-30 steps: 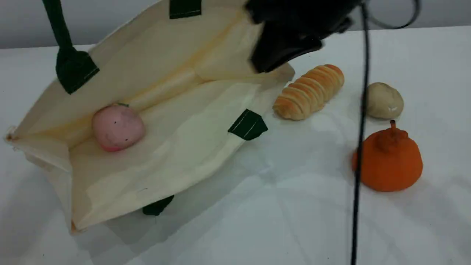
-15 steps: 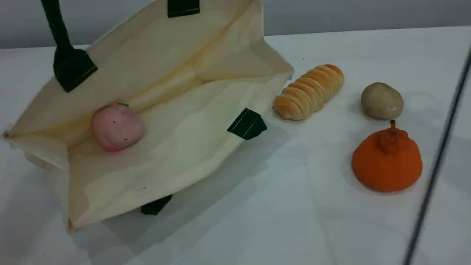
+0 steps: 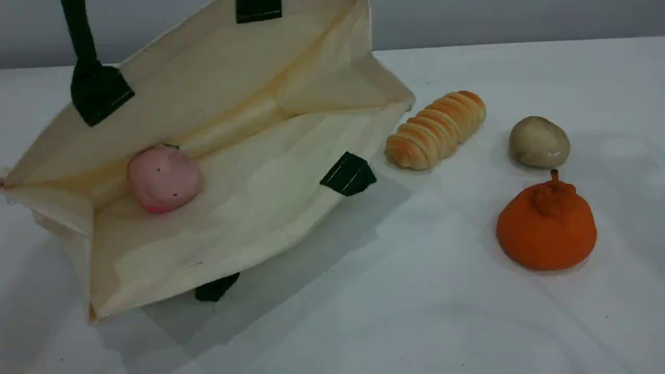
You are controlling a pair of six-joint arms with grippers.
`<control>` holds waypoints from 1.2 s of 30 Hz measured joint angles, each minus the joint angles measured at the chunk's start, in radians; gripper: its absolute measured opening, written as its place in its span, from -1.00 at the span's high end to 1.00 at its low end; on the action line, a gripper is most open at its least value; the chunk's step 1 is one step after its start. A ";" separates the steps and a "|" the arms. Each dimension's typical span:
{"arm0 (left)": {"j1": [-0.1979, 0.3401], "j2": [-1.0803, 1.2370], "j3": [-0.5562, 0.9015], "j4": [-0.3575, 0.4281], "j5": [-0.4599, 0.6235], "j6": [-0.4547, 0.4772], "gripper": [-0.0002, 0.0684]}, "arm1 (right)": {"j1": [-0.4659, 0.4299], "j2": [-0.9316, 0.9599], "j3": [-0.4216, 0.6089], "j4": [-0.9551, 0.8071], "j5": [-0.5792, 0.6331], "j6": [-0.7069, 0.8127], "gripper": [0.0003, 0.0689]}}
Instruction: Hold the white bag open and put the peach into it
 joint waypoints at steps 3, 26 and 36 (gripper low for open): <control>0.000 0.000 0.000 -0.005 -0.004 -0.002 0.28 | 0.000 0.000 0.000 0.000 0.001 0.000 0.98; 0.000 -0.072 -0.050 0.022 0.001 -0.116 0.91 | 0.000 -0.120 0.000 -0.024 0.018 0.001 0.97; 0.000 -0.286 -0.065 0.258 0.004 -0.398 0.97 | 0.000 -0.358 -0.002 -0.023 0.101 0.028 0.97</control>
